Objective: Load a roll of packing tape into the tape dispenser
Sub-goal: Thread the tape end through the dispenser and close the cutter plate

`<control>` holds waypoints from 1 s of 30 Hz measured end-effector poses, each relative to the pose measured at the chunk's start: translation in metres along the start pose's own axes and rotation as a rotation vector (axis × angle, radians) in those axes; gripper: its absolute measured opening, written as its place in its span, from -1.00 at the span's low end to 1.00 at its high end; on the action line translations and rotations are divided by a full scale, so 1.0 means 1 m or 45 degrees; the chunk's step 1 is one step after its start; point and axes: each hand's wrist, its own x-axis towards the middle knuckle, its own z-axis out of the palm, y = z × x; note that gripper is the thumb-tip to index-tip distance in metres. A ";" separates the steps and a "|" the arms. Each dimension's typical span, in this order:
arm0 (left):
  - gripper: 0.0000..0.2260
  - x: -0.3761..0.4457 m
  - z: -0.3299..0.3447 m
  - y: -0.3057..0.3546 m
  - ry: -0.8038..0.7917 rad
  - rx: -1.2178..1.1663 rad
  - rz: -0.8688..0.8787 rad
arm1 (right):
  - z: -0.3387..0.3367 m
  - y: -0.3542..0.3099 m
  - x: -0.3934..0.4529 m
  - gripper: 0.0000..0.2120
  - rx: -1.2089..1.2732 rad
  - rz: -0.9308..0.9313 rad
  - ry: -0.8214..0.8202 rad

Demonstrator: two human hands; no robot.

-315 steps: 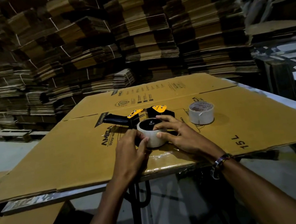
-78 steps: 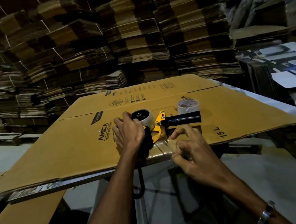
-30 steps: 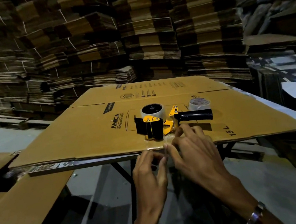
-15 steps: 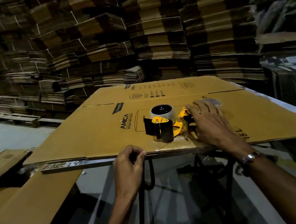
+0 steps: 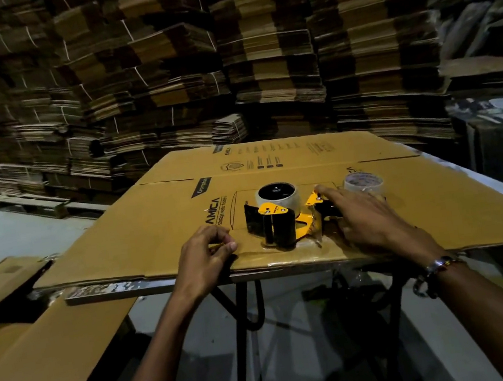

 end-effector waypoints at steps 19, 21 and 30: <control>-0.97 0.052 -0.010 -0.011 -0.471 -0.413 -0.206 | -0.014 0.025 0.029 -0.26 0.229 -0.048 -0.328; -0.98 0.052 -0.010 -0.011 -0.467 -0.436 -0.209 | -0.019 0.027 0.029 -0.26 0.267 -0.063 -0.415; -0.95 0.058 -0.008 -0.014 -0.530 -0.458 -0.211 | -0.027 0.026 0.028 -0.22 0.408 -0.056 -0.434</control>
